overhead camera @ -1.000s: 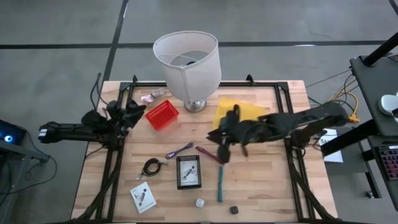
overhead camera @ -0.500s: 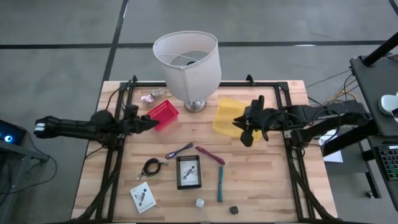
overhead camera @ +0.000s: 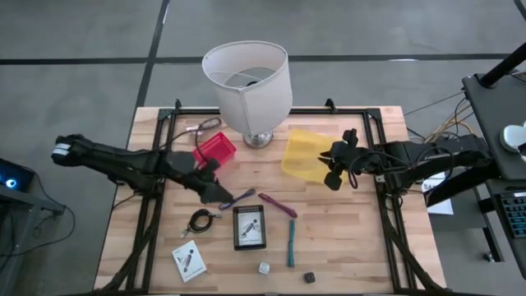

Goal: Pick and place items into bin
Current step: Put the card reader box into the black bin

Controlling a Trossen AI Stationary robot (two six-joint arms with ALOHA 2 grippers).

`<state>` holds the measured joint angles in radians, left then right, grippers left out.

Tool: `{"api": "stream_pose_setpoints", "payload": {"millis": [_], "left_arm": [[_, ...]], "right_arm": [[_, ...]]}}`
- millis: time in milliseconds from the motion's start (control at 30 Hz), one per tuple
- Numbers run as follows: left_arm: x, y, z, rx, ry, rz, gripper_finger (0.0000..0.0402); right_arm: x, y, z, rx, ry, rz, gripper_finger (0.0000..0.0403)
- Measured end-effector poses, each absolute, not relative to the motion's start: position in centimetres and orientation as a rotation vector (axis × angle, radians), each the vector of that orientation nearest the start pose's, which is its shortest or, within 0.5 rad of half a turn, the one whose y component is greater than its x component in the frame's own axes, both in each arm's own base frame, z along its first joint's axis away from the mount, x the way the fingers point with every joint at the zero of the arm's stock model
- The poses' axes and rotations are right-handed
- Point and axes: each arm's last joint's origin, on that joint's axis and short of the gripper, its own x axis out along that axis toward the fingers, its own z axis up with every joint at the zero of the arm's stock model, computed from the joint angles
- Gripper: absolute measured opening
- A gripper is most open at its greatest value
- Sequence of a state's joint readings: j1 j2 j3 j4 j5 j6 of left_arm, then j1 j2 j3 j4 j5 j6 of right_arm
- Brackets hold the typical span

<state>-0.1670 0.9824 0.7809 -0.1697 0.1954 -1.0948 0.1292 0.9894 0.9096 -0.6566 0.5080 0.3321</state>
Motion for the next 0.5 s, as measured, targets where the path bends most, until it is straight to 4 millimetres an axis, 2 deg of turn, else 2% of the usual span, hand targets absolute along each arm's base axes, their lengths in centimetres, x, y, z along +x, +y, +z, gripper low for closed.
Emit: {"api": "stream_pose_setpoints", "payload": {"millis": [200,500], "left_arm": [[20.9,-6.4,31.9,-1.155,0.662,-0.138,0.0169],[19.5,-10.0,31.3,-1.448,0.882,-0.064,0.0169]], "right_arm": [[19.2,1.0,30.8,0.079,0.598,-0.514,0.0057],[19.5,0.7,31.3,0.035,0.587,-0.511,0.0057]]}}
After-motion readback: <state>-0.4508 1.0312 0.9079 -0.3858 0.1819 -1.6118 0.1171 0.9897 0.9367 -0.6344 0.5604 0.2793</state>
